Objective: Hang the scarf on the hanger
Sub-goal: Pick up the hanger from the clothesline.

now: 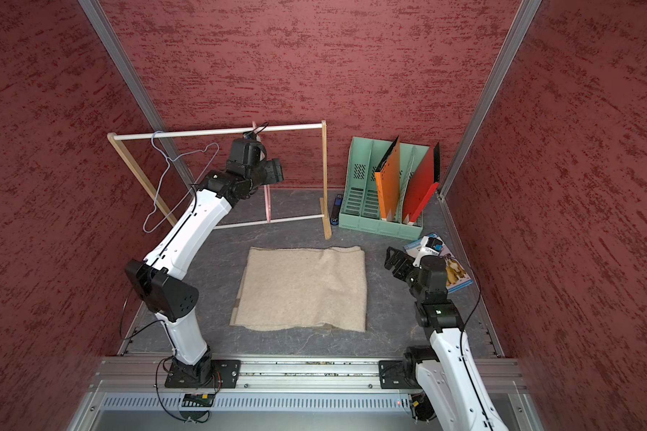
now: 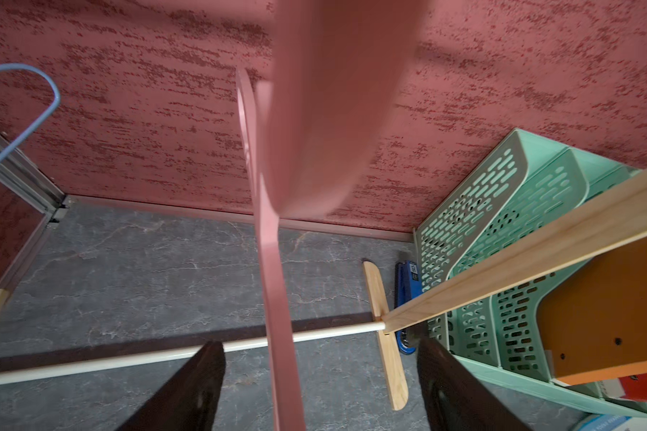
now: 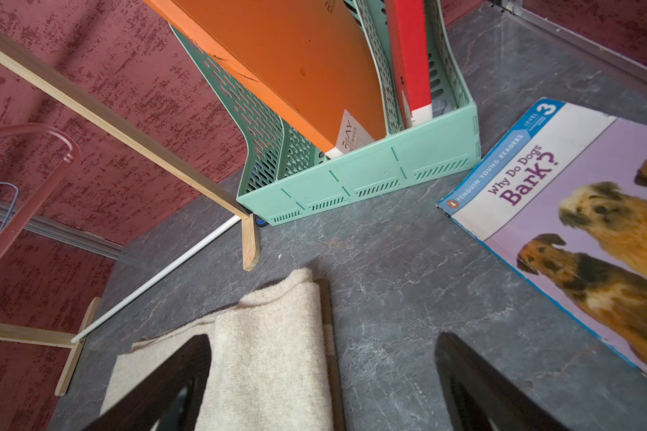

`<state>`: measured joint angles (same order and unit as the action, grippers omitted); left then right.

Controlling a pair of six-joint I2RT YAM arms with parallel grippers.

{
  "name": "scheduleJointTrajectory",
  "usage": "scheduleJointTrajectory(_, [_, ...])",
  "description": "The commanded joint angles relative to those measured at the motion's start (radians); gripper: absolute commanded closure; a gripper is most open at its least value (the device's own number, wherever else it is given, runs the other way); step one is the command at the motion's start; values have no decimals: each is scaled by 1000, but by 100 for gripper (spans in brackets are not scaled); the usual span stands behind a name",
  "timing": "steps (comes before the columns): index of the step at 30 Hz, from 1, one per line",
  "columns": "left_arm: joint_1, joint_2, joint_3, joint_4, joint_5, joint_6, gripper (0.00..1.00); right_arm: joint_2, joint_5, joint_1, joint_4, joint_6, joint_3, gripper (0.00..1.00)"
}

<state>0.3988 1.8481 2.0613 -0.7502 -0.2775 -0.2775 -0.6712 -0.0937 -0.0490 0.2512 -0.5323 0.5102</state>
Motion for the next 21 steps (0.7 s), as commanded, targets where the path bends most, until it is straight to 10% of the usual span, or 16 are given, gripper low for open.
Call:
scheduleJointTrajectory(1, [1,14,38,-43,-61,51,21,5,29,-7,-36,-17,-14,1])
scheduleJointTrajectory(21, [-34,91,137,-113,-55,96,50,14,40,-6,-39,-40,-33,1])
